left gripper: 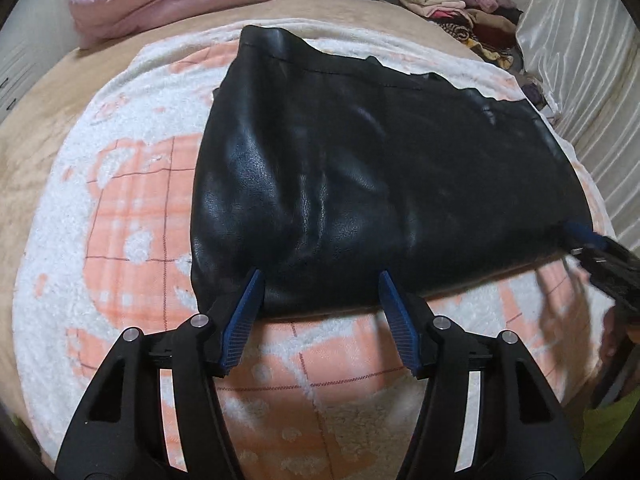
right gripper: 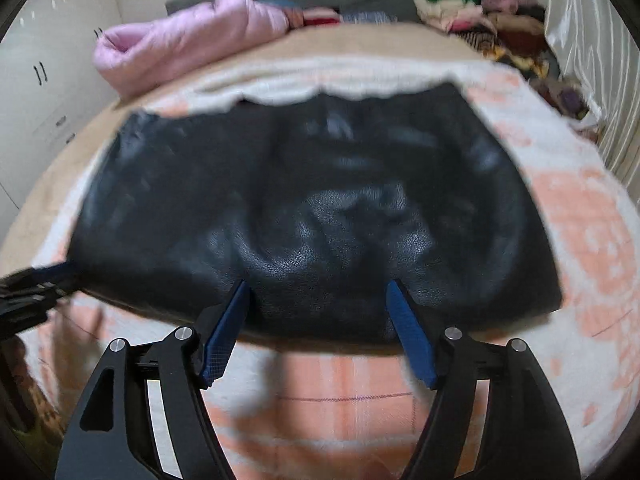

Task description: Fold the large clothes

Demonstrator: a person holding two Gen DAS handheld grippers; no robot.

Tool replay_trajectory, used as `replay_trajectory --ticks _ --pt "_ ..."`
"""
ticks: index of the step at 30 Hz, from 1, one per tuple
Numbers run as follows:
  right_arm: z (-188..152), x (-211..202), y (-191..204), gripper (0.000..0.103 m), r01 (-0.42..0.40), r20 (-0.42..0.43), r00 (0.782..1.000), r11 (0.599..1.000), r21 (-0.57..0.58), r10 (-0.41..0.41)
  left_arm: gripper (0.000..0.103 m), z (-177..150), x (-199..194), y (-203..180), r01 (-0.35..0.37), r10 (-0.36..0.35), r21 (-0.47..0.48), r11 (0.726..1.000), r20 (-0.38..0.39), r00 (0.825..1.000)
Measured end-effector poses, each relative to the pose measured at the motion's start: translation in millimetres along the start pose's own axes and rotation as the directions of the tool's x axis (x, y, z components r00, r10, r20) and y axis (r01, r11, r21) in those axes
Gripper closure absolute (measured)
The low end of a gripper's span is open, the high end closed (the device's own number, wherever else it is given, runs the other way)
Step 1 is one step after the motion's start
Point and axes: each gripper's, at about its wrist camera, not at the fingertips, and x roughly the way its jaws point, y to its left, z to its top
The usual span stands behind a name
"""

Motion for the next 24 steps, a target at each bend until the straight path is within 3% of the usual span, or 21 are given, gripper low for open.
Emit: replay_trajectory --ticks 6,7,9,11,13,17,18,24 --pt "-4 -3 4 0.033 0.014 0.027 1.0 1.0 0.001 -0.014 0.051 -1 -6 4 0.023 -0.023 -0.021 1.0 0.004 1.0" --pt "-3 -11 5 0.032 0.002 0.043 0.999 1.0 0.005 -0.002 0.047 -2 -11 2 0.027 -0.027 -0.022 0.999 0.011 1.0" --pt "-3 -25 8 0.024 -0.025 0.072 0.997 1.0 0.013 0.024 0.037 -3 -20 2 0.037 -0.036 -0.027 0.999 0.025 0.999" --pt "-2 -36 11 0.01 -0.041 0.098 0.994 0.999 0.011 0.04 0.036 -3 -29 4 0.035 -0.034 -0.025 0.999 0.04 0.999" --pt "0 -45 15 0.006 -0.044 0.121 0.992 0.999 0.003 0.043 0.023 -2 -35 6 0.042 -0.04 -0.032 0.999 0.049 0.998" --pt "-1 -57 24 0.004 -0.055 0.143 0.988 0.998 -0.01 0.056 0.015 -1 -46 11 0.049 -0.046 -0.046 0.998 0.065 0.997" --pt "-2 -59 26 0.004 -0.054 0.144 0.988 0.998 -0.015 0.056 0.009 -1 -49 12 0.05 -0.046 -0.05 0.998 0.07 0.996" --pt "-2 -67 41 0.004 -0.06 0.152 0.986 0.997 -0.043 0.066 0.009 -1 -55 12 0.049 -0.044 -0.054 0.997 0.085 0.995"
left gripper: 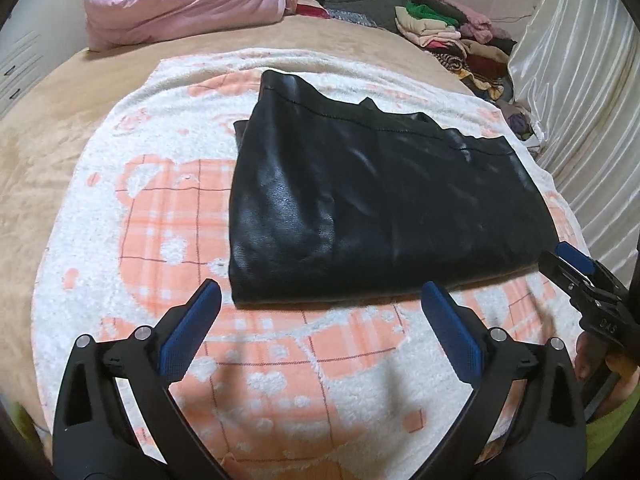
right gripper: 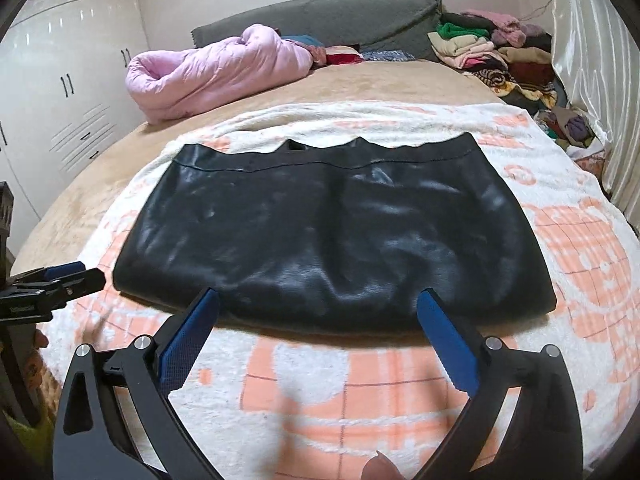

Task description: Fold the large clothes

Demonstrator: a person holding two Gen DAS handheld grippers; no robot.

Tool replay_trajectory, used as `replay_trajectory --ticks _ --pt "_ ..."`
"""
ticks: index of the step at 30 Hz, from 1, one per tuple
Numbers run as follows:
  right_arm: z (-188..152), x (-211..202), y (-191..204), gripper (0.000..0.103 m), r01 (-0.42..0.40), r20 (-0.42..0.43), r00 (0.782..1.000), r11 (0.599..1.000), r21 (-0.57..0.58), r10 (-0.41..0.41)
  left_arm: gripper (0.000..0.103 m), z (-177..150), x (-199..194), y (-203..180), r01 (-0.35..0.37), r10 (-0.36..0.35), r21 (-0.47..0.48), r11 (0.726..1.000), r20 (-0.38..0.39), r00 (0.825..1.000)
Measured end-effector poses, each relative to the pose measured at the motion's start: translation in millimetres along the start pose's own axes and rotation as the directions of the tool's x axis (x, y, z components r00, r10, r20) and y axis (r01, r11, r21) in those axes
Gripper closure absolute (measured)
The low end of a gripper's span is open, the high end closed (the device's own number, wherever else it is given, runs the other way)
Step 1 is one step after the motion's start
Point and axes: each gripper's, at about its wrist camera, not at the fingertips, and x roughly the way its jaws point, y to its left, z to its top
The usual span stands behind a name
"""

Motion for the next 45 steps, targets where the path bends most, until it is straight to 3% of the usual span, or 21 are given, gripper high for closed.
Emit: replay_trajectory --ticks 30,45 --pt "6 -1 98 0.004 -0.081 -0.006 0.997 0.975 -0.204 0.082 0.009 -6 -31 67 -0.076 0.082 -0.126 0.989 0.045 0.996" --pt "-1 36 163 0.004 -0.123 -0.055 0.992 0.91 -0.397 0.11 0.009 12 -21 105 -0.108 0.118 -0.18 0.978 0.042 0.992"
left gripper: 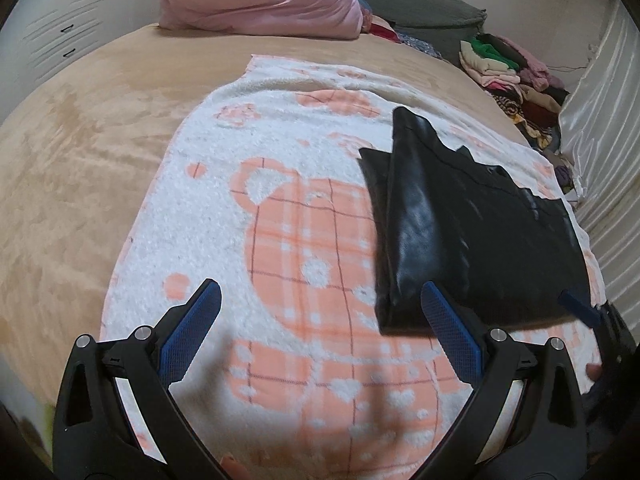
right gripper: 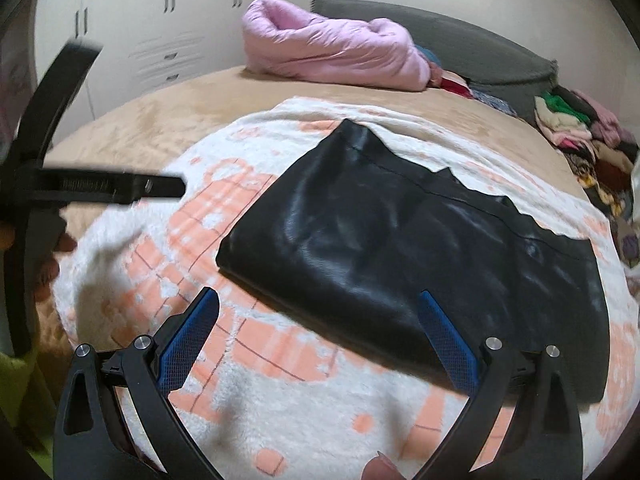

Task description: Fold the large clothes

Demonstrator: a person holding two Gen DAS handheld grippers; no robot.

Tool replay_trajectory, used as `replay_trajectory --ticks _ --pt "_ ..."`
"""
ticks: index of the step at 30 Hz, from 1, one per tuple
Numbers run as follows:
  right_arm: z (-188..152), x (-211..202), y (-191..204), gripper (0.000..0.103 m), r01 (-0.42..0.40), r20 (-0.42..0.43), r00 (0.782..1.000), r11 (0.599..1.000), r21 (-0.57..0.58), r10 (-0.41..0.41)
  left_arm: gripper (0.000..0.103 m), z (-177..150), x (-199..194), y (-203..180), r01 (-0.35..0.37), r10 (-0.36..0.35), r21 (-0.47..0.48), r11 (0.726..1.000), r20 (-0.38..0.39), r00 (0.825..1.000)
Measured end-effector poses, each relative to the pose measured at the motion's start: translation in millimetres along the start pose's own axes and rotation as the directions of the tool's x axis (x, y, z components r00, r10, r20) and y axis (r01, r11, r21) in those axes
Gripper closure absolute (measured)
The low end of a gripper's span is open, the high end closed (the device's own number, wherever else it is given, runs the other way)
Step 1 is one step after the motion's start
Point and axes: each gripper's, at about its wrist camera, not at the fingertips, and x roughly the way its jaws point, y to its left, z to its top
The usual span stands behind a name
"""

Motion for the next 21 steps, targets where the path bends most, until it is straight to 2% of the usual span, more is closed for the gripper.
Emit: replay_trajectory --ticks 11,14,21 --pt "-7 49 24 0.004 0.061 -0.047 0.997 0.986 -0.154 -0.069 0.009 28 28 -14 -0.016 0.017 0.047 0.999 -0.019 1.0" --pt "-7 64 23 0.004 0.074 -0.059 0.995 0.982 -0.173 -0.085 0.009 37 42 -20 0.003 -0.001 0.048 0.999 -0.041 0.999" --pt "-5 89 27 0.004 0.143 -0.037 0.987 0.954 -0.265 -0.158 0.009 52 69 -34 0.006 -0.001 0.075 0.997 -0.075 0.997"
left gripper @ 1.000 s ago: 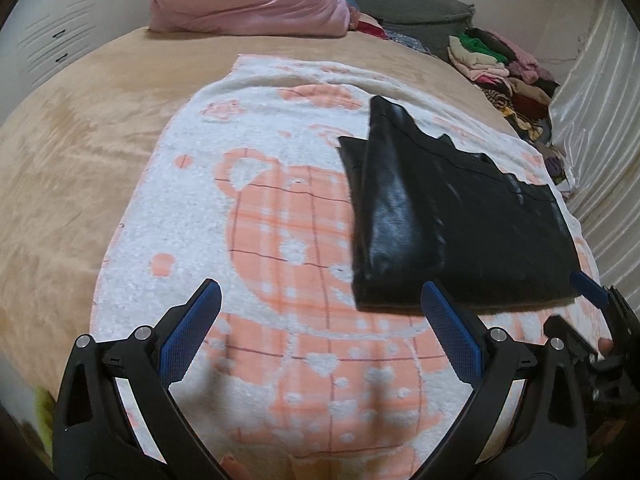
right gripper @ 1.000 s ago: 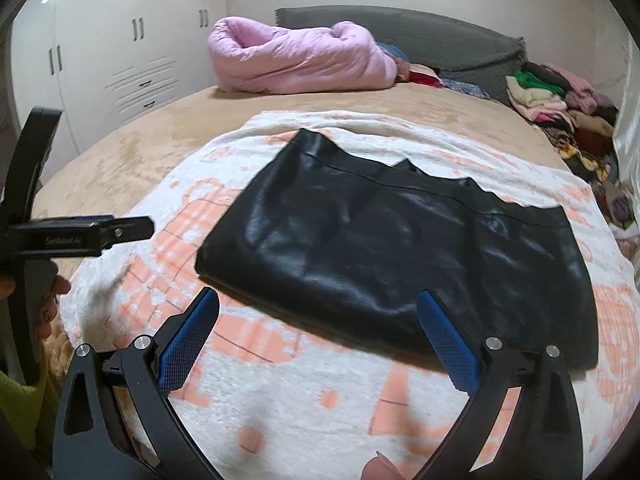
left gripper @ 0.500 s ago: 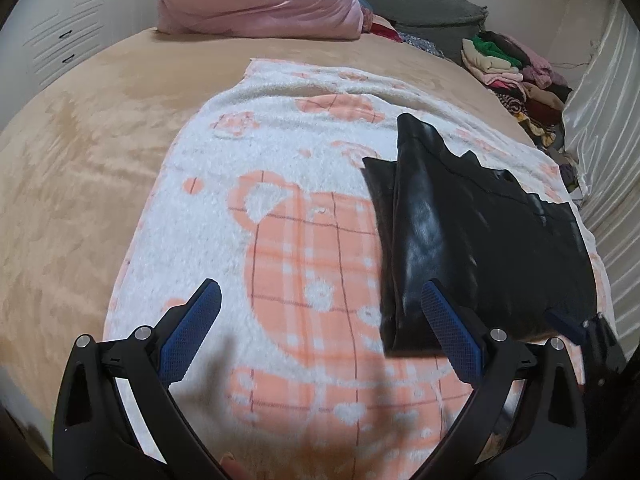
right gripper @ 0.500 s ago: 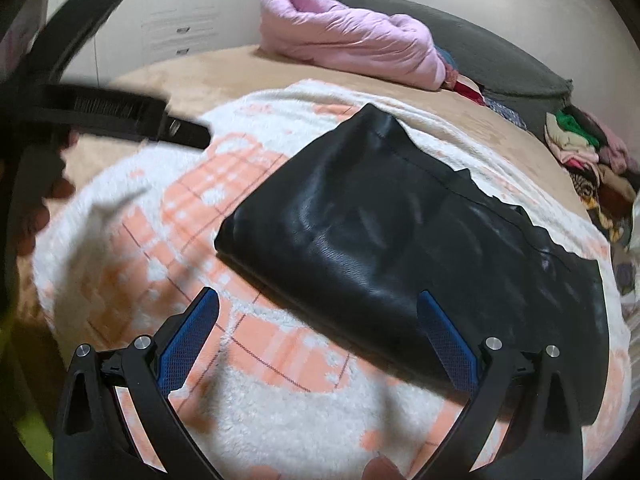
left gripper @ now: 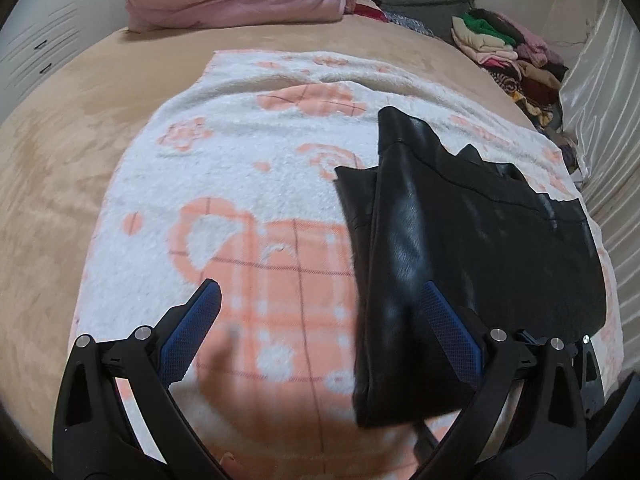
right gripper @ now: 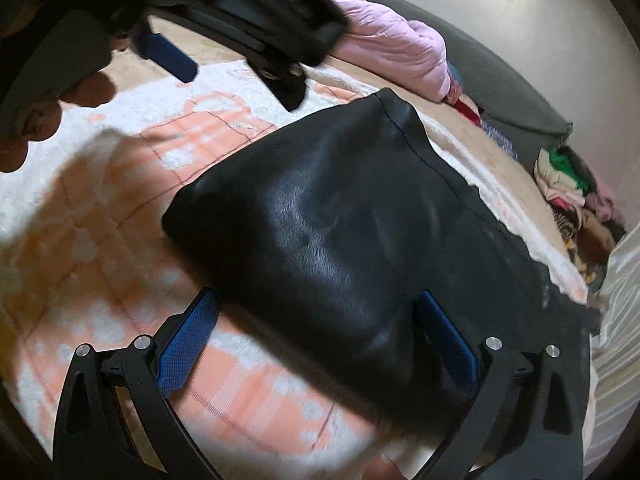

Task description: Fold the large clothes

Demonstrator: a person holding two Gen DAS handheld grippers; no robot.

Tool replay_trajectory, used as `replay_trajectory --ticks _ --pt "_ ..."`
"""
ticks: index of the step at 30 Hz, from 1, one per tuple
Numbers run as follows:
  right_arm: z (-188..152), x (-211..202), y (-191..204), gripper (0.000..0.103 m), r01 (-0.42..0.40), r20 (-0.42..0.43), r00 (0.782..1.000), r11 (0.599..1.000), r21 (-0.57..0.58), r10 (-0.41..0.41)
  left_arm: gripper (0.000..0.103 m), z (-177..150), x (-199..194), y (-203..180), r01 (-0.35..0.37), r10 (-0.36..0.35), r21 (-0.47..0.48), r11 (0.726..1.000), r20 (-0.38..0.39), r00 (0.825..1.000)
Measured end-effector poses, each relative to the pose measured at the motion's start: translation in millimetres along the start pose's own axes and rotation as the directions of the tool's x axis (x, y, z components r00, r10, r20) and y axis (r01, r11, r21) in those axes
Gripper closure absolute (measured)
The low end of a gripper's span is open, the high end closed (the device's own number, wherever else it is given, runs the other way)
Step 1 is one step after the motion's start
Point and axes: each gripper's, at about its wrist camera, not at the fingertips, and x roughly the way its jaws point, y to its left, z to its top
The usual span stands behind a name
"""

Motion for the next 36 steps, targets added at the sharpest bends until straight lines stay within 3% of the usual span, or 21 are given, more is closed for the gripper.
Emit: replay_trajectory --ticks 7,11,15,18,20,23,27,29,30,31,33,36 --pt "10 16 2 0.004 0.027 0.014 1.0 0.998 -0.064 -0.026 0.009 19 25 -2 0.024 -0.024 -0.008 1.0 -0.044 0.999" --pt "12 21 1 0.004 0.033 0.027 0.999 0.995 -0.09 -0.031 0.009 30 40 0 0.078 -0.081 -0.037 0.996 -0.074 0.994" --pt "10 16 2 0.006 0.046 0.06 0.997 0.995 -0.091 -0.041 0.009 43 60 0 0.178 -0.187 -0.083 0.981 -0.122 0.975" --pt "7 5 5 0.022 0.054 0.108 0.993 0.993 -0.107 -0.043 0.009 49 82 1 0.212 -0.231 -0.123 0.97 -0.168 0.958" --pt "4 -4 8 0.041 0.065 0.142 0.989 0.99 -0.126 -0.047 0.009 51 90 1 0.226 -0.25 -0.139 0.964 -0.184 0.951" --pt "1 -14 8 0.057 0.084 0.182 0.982 0.987 -0.135 -0.058 0.009 53 98 -1 0.236 -0.261 -0.148 0.96 -0.182 0.948" --pt "2 -23 5 0.07 0.076 0.196 0.979 0.991 -0.114 -0.053 0.011 53 98 1 0.247 -0.275 -0.173 0.954 -0.166 0.947" --pt "5 -28 2 0.075 0.059 0.196 0.98 0.994 -0.094 -0.039 0.031 50 96 1 0.286 -0.317 -0.193 0.939 -0.155 0.936" --pt "6 -29 -1 0.076 0.046 0.199 0.98 0.996 -0.08 -0.029 0.06 49 95 1 0.34 -0.375 -0.214 0.916 -0.153 0.914" --pt "8 -30 -6 0.078 0.024 0.197 0.98 0.998 -0.057 -0.012 0.063 48 94 1 0.354 -0.391 -0.225 0.908 -0.149 0.908" --pt "11 -33 -13 0.079 -0.011 0.192 0.981 1.0 -0.017 0.014 0.071 46 85 -4 0.353 -0.38 -0.191 0.916 -0.126 0.916" --pt "15 -41 -14 0.08 -0.032 0.208 0.978 0.999 0.004 0.031 0.079 46 70 0 0.38 -0.403 -0.198 0.904 -0.094 0.91"
